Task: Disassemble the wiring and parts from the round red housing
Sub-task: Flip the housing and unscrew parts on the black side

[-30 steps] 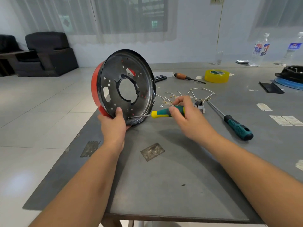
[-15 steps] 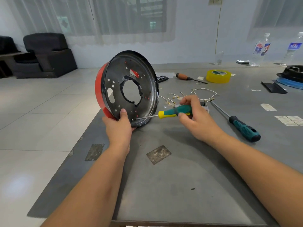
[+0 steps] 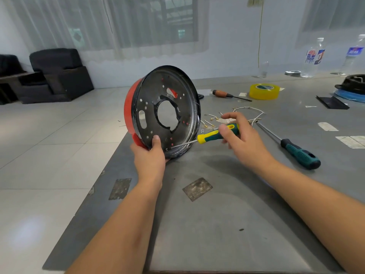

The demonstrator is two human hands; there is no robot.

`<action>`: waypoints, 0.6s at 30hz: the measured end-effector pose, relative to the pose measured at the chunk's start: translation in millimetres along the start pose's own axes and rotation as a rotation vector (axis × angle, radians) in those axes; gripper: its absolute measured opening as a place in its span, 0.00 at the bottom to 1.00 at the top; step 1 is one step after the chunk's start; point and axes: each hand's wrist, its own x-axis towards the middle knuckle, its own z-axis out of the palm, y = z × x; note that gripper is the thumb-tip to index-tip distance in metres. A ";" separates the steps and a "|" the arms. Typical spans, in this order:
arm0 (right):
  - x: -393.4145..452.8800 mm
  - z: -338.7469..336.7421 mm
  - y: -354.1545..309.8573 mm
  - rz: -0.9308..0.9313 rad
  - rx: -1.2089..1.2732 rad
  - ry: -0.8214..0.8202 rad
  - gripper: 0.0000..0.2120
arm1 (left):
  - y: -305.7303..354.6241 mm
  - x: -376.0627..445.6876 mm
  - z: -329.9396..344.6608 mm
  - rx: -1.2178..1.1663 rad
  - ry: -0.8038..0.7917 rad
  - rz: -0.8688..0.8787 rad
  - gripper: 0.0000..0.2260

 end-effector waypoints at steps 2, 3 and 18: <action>0.6 0.1 0.8 -0.019 -0.188 0.054 0.15 | 0.7 1.1 0.4 -0.014 0.001 -0.006 0.10; 0.8 0.4 0.7 -0.029 -0.236 0.062 0.15 | 1.2 1.2 0.6 -0.025 0.005 -0.011 0.11; -14.4 -0.1 -2.5 -0.201 -0.118 -0.108 0.20 | 5.6 -0.2 3.5 -0.207 0.040 -0.035 0.09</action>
